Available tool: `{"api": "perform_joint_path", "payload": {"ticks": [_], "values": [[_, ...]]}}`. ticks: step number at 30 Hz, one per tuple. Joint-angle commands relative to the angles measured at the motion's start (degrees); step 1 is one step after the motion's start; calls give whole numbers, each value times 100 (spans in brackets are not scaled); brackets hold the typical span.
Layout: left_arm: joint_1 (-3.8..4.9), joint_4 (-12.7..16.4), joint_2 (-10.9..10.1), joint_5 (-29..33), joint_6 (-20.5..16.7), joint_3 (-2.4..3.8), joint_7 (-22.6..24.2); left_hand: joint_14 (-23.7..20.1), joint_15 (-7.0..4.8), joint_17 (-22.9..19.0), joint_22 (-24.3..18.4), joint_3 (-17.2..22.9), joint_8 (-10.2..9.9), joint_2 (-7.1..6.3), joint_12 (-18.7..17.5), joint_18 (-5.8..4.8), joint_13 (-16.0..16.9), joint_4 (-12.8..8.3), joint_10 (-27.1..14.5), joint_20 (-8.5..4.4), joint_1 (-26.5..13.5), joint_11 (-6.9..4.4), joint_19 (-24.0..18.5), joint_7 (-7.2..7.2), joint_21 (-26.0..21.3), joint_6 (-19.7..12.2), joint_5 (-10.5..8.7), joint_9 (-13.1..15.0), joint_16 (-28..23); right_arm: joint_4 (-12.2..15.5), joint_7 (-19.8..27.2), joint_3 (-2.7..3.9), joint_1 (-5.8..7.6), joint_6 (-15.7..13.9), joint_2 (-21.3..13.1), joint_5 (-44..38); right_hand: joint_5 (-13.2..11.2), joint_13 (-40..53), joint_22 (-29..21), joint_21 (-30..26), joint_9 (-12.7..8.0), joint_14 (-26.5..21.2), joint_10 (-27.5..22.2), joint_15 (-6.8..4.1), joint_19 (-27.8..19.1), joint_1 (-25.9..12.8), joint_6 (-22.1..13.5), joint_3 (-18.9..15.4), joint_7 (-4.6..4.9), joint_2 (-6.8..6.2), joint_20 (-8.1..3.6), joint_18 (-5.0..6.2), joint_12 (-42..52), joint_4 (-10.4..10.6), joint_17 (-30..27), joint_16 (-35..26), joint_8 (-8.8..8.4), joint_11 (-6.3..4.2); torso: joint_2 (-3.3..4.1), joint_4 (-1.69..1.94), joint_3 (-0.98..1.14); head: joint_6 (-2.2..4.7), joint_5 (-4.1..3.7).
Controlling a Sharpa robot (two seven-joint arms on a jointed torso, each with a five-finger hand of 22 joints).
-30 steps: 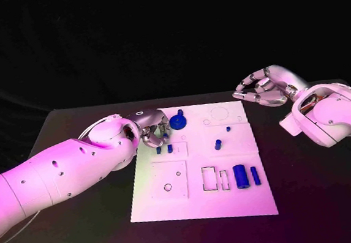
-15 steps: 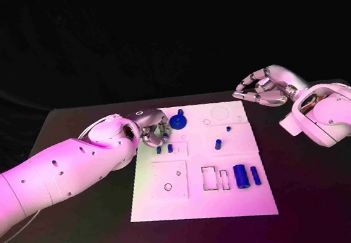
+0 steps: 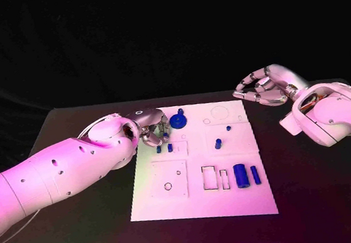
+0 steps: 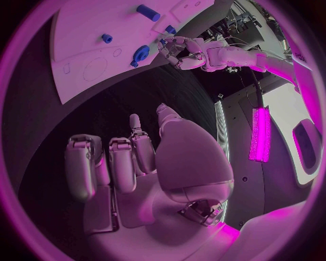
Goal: Assemble the parts on the task board
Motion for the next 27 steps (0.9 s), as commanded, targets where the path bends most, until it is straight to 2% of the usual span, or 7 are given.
{"api": "perform_joint_path", "payload": {"ticks": [1, 16, 19, 22, 27], "values": [[5, 16, 1, 23, 41, 3, 61, 3, 2, -6, 2, -37, -39, 3, -18, -31, 9, 13, 43, 24, -47, -10, 20, -1, -30, -32, -36, -8, 8, 3, 20, 1, -2, 7, 6, -58, -34, 464, 1119, -19, 2, 392, 9, -41, 237, 20, 1, -33, -26, 55, -40, 35, -10, 13, 549, -20, 18, -38, 1, -4, 0, -1, 3], [5, 18, -13, 25, 19, 3, 112, 2, -17, -10, -1, -113, -84, 8, -45, -31, 30, 53, 67, 14, -53, -35, 26, -16, -39, -37, -35, -44, 7, 0, 19, 1, -2, -4, 6, -58, -34, 464, 1119, -19, 2, 392, 9, -41, 237, 20, 1, -33, -26, 55, -40, 35, -10, 13, 549, -20, 18, -38, 0, 2, -2, -6, 6], [4, 17, -15, 26, 15, 3, 116, 1, -23, -10, -13, -160, -137, -4, -67, -29, 41, 78, 72, 7, -61, -41, 24, -11, -52, -87, -34, -79, 5, -1, 21, 1, -2, -6, 8, -58, -34, 464, 1119, -19, 2, 392, 9, -41, 237, 20, 1, -33, -26, 55, -40, 35, -10, 13, 549, -20, 18, -38, -4, 2, -1, -3, 5], [4, 15, -17, 27, 10, 3, 119, -4, -27, -16, -29, -281, -274, -24, -117, -29, 63, 148, 86, -1, -95, -45, 26, 1, -73, -234, -27, -178, -1, -3, 23, 1, -2, -7, 9, -58, -34, 464, 1119, -19, 2, 392, 9, -41, 237, 20, 1, -33, -26, 55, -40, 35, -10, 13, 549, -20, 18, -38, -1, 1, 0, 1, 3], [4, 14, -22, 27, -27, 3, 110, -4, -30, -8, -37, -381, -356, -22, -152, -28, 78, 194, 96, -3, -107, -48, 29, 2, -86, -323, -18, -243, -2, -4, 23, 1, -2, -10, 9, -58, -35, 460, 1118, -22, 1, 391, 7, -42, 237, 21, -1, -40, -26, 59, -41, 36, -13, 14, 544, -23, 24, -38, 0, 3, -1, 2, 1]]}}
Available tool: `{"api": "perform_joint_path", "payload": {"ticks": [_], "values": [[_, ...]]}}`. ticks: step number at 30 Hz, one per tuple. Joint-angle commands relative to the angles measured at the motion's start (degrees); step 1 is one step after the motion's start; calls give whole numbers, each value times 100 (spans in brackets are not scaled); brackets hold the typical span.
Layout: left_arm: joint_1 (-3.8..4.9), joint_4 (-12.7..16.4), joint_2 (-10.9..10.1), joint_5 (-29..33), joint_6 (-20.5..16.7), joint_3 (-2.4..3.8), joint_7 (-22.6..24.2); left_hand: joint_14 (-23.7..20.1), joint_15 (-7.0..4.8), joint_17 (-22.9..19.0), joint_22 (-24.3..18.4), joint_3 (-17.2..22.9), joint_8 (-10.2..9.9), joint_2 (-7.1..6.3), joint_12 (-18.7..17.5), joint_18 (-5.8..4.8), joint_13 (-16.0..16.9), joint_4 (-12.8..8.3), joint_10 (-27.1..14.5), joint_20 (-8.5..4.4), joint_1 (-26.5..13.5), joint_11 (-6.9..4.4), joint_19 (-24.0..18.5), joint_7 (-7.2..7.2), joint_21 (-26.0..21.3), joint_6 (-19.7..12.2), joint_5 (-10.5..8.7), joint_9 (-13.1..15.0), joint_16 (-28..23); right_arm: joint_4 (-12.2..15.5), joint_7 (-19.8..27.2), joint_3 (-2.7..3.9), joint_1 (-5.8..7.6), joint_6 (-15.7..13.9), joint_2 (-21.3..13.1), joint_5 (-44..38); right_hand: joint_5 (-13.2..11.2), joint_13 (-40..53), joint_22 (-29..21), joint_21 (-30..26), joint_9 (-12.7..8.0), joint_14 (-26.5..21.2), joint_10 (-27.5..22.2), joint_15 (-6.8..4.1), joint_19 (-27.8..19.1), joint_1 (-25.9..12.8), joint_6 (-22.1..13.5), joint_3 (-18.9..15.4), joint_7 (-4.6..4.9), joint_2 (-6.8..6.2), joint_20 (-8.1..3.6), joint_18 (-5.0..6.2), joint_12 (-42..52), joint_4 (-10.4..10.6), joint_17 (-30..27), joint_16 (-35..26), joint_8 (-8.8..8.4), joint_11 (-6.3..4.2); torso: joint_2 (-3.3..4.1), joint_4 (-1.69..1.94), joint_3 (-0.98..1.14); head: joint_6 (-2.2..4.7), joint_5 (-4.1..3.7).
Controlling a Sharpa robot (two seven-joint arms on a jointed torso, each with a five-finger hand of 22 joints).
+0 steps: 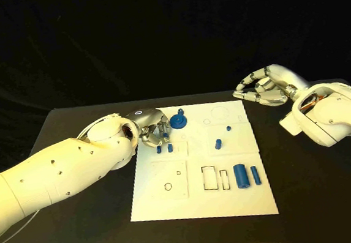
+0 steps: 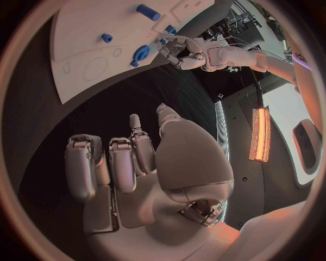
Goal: Assemble the parts on the task board
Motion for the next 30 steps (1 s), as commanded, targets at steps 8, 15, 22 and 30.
{"api": "perform_joint_path", "payload": {"ticks": [8, 15, 22, 30], "values": [[4, 24, -19, 22, -84, 3, 17, -5, -29, 0, -8, -57, -59, 16, -33, -28, 18, 20, 54, -4, -21, 11, 30, 24, -26, -62, -12, -41, -6, -1, 26, 1, -2, -3, 5, -57, -35, 456, 1121, -22, 1, 390, 7, -42, 237, 20, -1, -31, -26, 58, -41, 36, -13, 4, 546, -23, 24, -38, 3, -5, 0, 5, -8], [4, 30, -42, 20, -118, 4, -30, -21, -24, -41, -23, -90, -83, 17, -48, -26, 24, 51, 58, -3, -28, 16, 23, 30, -40, -84, -11, -64, -20, -6, 29, 1, -2, -5, 6, -57, -35, 456, 1121, -22, 1, 390, 7, -42, 237, 20, -1, -31, -26, 58, -41, 36, -13, 4, 546, -23, 24, -38, 1, -4, 0, 4, -10], [4, 45, -58, 102, -188, 5, 49, -20, -24, -36, -22, -96, -87, 28, -52, -26, 27, 65, 66, -2, -23, 15, 24, 32, -40, -82, -7, -72, -20, -9, 28, 1, -2, -2, 6, -57, -35, 456, 1121, -22, 1, 390, 7, -42, 237, 20, -1, -31, -26, 58, -41, 36, -13, 4, 546, -23, 24, -38, -1, 6, 1, 3, -16], [4, 73, -52, 156, -201, 5, 135, -21, -24, -37, -30, -97, -85, 36, -61, -25, 32, 63, 70, -1, 15, 15, 20, 35, -48, -61, -2, -80, -21, -13, 28, 1, -2, 3, 11, -57, -35, 456, 1121, -22, 1, 390, 7, -42, 237, 20, -1, -31, -26, 58, -41, 36, -13, 4, 546, -23, 24, -38, -3, -4, -1, 7, -5]]}}
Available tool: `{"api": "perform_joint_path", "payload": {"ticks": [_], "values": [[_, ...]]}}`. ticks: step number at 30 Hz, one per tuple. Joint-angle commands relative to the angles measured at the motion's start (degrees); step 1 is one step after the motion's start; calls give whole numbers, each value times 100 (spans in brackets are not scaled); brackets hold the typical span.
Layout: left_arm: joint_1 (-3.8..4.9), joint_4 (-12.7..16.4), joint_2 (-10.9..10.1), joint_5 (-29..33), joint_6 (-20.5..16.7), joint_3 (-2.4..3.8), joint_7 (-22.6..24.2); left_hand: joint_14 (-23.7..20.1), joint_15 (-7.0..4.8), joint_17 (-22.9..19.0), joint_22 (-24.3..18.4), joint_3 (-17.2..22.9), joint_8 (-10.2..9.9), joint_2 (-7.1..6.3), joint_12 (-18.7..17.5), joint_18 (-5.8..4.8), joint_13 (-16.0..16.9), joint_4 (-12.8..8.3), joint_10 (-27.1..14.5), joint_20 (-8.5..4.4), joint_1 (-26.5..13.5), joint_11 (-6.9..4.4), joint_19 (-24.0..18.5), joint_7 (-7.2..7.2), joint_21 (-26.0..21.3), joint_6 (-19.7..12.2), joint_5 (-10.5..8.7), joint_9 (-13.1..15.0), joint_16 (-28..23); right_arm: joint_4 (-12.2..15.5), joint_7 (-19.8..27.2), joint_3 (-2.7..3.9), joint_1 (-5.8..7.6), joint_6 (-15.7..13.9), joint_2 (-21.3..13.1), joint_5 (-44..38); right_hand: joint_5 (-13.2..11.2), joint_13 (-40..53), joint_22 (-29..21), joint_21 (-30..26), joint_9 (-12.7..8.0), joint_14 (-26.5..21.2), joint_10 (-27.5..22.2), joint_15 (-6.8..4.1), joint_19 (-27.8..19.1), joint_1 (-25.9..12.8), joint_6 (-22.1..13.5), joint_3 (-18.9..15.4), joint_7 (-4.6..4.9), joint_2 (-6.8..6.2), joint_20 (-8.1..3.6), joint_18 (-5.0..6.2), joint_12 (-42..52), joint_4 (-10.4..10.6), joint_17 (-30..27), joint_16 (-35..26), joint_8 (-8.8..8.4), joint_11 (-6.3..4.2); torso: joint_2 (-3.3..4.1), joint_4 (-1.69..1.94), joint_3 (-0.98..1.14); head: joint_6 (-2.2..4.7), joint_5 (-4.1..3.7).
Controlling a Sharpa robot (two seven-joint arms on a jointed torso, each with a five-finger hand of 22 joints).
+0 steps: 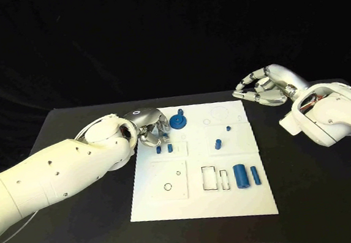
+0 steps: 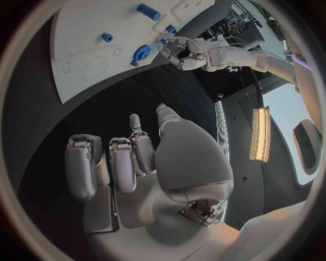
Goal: Assemble the parts on the task board
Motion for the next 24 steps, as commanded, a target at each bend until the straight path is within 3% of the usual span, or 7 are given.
{"api": "perform_joint_path", "payload": {"ticks": [1, 24], "values": [[5, 29, 7, 83, -70, 3, 123, -22, -22, 8, -7, -29, -18, 39, -35, -24, 10, -6, 50, -1, 31, 4, 18, 0, -31, 1, -2, -13, -22, -2, 27, 1, -2, 12, 5, -56, -35, 458, 1118, -22, 1, 391, 7, -42, 237, -2, -1, -24, -27, 37, -41, 36, -13, -3, 546, -24, 24, -38, -3, -4, 0, 4, 5], [5, 23, -12, 74, 40, 1, 82, -36, 4, 12, -62, -31, -5, 55, -65, -15, 23, 2, 61, 14, 113, 40, -20, 16, -79, 74, 0, -37, -26, -8, 26, 1, -2, 10, 12, -56, -35, 458, 1118, -22, 1, 391, 7, -42, 237, -2, -1, -24, -27, 37, -41, 36, -13, -3, 546, -24, 24, -38, 2, -4, 2, 10, 18]]}}
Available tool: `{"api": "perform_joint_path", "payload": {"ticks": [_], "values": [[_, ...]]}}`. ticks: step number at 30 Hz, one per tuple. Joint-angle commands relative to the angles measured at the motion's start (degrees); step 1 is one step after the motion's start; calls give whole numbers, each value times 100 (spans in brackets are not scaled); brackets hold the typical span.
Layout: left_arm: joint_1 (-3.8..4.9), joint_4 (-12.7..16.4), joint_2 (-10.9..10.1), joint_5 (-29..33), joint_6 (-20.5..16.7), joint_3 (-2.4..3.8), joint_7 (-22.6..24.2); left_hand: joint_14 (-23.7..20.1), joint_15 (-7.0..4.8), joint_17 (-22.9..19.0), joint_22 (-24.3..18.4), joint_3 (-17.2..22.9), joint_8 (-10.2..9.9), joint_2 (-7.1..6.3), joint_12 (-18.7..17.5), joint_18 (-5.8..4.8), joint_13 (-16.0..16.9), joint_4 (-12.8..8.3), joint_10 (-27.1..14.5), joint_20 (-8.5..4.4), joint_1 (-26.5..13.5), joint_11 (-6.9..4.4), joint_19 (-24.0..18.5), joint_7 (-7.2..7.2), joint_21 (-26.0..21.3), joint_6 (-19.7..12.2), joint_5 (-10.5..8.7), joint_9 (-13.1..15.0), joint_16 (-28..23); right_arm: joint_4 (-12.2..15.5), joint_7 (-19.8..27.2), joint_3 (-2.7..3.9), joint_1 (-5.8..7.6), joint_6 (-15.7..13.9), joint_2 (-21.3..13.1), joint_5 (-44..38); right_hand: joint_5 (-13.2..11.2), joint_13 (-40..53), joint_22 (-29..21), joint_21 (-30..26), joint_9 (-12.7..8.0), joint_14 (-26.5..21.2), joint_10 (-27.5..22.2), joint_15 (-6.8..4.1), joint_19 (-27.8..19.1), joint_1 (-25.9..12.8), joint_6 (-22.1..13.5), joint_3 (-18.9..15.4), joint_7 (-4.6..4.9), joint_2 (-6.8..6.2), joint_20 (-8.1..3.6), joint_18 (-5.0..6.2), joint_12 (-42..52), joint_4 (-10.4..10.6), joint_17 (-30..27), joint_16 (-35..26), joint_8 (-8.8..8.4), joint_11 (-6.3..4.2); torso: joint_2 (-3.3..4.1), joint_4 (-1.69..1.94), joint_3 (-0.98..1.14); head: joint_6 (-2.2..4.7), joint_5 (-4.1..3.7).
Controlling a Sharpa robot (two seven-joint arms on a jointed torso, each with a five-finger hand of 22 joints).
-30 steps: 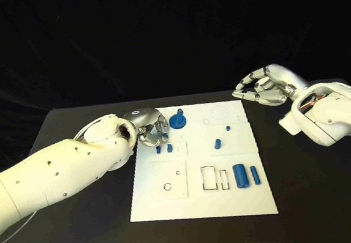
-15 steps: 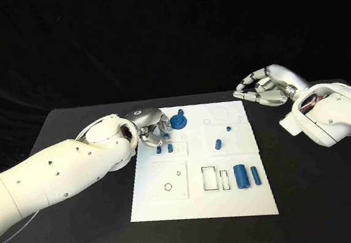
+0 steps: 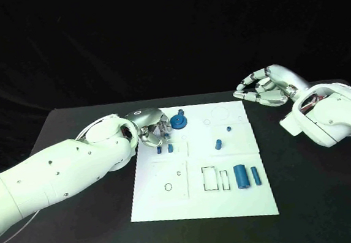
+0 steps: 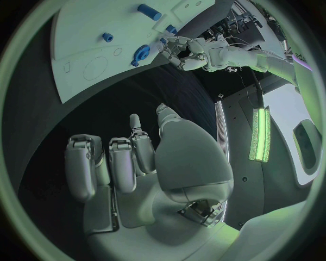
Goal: Assemble the parts on the task board
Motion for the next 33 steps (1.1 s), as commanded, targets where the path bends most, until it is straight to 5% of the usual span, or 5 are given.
{"api": "perform_joint_path", "payload": {"ticks": [1, 33], "values": [[4, -12, -2, 19, 51, 2, 12, -36, 4, 6, -9, -32, -5, 7, -30, -15, 5, 2, 41, 14, 65, 20, -20, 2, -38, 59, 0, -7, -26, 1, 25, 1, -2, 11, 3, -56, -34, 459, 1119, -22, 1, 391, 7, -42, 237, -2, -1, -24, -26, 37, -41, 36, -13, -3, 542, -24, 24, -38, 2, -2, 1, -2, 4], [4, 70, -239, 216, 1, 31, 131, -73, -28, -37, -41, -81, -71, 7, -90, -3, 58, 96, 66, 4, 159, -28, -39, -39, -76, 53, -4, -109, -41, -8, 25, 0, -3, 8, 3, -56, -34, 463, 1119, -26, -1, 391, 11, -42, 236, 8, -3, -32, -27, 38, -42, 36, -8, -5, 543, -25, 30, -39, -1, -1, 1, -3, -18]]}}
